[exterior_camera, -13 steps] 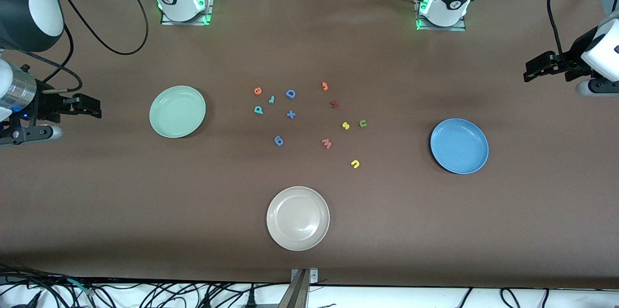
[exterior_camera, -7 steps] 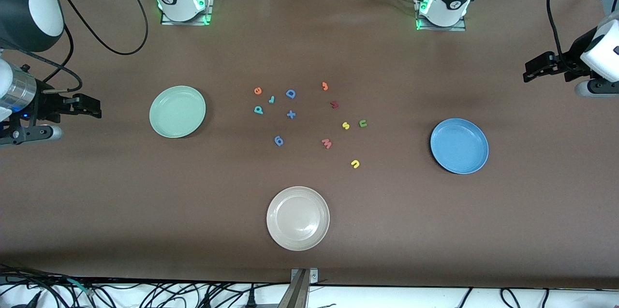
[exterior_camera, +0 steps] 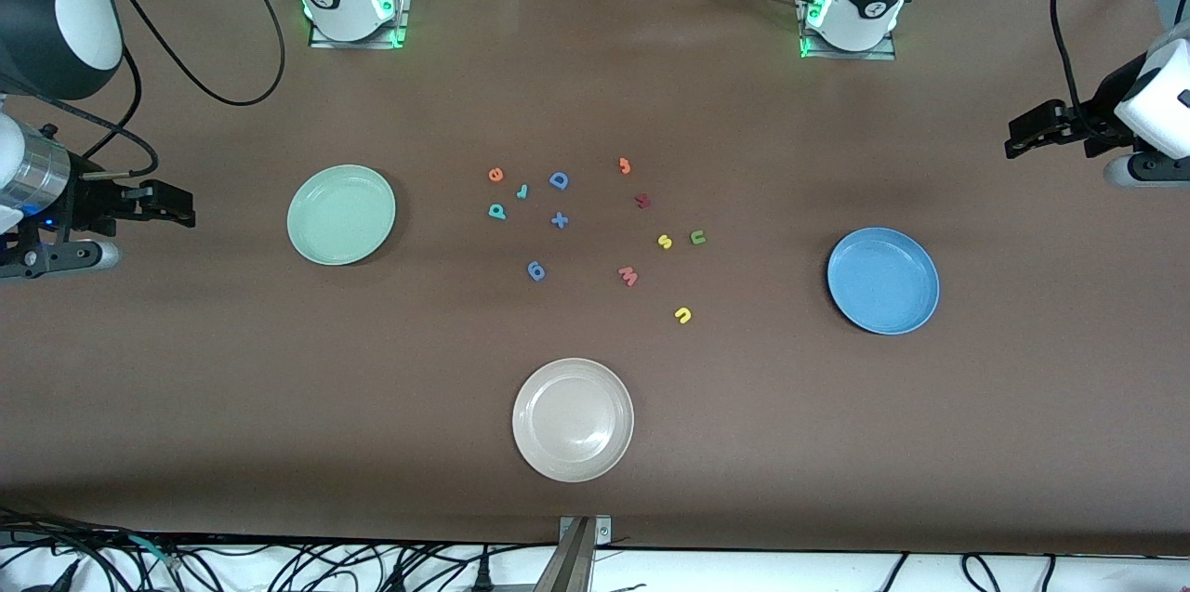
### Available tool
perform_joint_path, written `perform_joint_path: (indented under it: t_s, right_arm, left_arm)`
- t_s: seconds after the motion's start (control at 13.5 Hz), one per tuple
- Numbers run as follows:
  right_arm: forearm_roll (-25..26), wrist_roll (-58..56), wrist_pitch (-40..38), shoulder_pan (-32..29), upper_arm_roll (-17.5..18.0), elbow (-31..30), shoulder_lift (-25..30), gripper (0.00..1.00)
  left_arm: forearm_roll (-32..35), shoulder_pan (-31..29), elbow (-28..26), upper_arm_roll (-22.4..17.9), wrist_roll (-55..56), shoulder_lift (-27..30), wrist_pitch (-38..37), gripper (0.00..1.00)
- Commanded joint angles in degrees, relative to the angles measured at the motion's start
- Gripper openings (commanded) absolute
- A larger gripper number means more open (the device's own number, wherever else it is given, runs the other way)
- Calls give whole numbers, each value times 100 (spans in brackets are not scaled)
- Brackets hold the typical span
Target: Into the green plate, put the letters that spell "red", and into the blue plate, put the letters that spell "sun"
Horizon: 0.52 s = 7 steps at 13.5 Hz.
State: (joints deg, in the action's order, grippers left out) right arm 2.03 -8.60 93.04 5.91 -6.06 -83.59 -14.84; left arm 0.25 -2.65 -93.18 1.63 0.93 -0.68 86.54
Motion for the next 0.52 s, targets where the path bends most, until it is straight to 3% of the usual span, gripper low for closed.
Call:
perform_joint_path:
  t_s: [0.0, 0.44]
  right_arm:
    - [-115, 60, 39, -20, 0, -131, 130, 100]
    - [-115, 60, 39, -20, 0, -131, 130, 100]
  left_arm:
    - [63, -8, -60, 22, -22, 33, 73, 100]
    - [63, 19, -60, 22, -14, 33, 73, 100]
